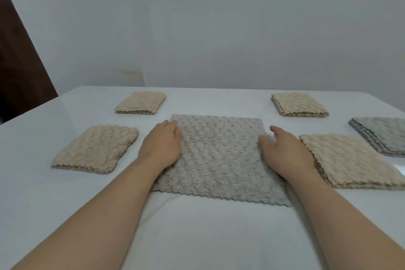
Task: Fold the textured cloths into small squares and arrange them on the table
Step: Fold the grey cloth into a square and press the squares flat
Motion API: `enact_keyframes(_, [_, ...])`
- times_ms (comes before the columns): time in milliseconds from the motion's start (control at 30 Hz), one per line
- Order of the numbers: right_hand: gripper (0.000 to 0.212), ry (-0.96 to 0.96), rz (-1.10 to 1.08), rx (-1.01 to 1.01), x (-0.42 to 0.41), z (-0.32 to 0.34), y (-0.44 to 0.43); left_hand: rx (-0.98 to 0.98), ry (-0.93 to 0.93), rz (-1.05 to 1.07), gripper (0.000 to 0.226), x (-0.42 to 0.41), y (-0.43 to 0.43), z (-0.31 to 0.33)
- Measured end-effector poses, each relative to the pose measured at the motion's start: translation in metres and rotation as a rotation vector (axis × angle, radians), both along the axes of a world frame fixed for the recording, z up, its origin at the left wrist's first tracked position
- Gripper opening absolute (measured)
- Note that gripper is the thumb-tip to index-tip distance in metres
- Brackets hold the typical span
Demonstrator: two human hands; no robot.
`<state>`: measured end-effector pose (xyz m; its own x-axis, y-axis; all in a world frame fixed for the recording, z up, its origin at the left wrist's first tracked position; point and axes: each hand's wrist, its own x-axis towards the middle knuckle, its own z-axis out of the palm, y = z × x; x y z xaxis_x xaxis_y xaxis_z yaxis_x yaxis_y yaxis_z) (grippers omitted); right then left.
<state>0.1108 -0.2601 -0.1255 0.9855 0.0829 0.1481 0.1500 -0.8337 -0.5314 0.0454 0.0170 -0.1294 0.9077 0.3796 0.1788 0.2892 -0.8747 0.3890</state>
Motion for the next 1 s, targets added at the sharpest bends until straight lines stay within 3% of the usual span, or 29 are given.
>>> enact_keyframes(133, [0.063,0.007,0.091,-0.124,-0.005,0.003,0.002,0.024,0.088,0.013,0.051,0.001,0.006,-0.001])
enact_keyframes(333, [0.048,0.021,0.157,-0.248,-0.006,0.003,0.003,0.037,0.228,-0.028,0.052,-0.002,0.002,0.005])
enact_keyframes(567, [0.032,-0.031,0.078,-0.086,-0.006,0.005,0.005,-0.103,-0.041,0.077,0.027,-0.023,-0.002,0.022])
enact_keyframes(667, [0.058,-0.089,0.003,-0.070,-0.008,0.006,0.006,-0.191,-0.168,0.116,0.032,-0.028,-0.005,0.025])
enact_keyframes(733, [0.061,-0.128,-0.029,-0.081,-0.009,0.007,0.006,-0.240,-0.196,0.121,0.030,-0.028,-0.005,0.027])
enact_keyframes(867, [0.039,-0.148,-0.018,-0.028,-0.010,0.008,0.006,-0.353,-0.198,0.109,0.022,-0.029,-0.006,0.028])
enact_keyframes(933, [0.023,-0.113,0.021,0.007,-0.011,0.007,0.006,-0.382,-0.168,0.100,0.032,-0.029,-0.005,0.028])
enact_keyframes(1000, [0.025,-0.049,0.058,-0.010,-0.013,0.009,0.007,-0.393,-0.128,0.088,0.040,-0.028,-0.004,0.029])
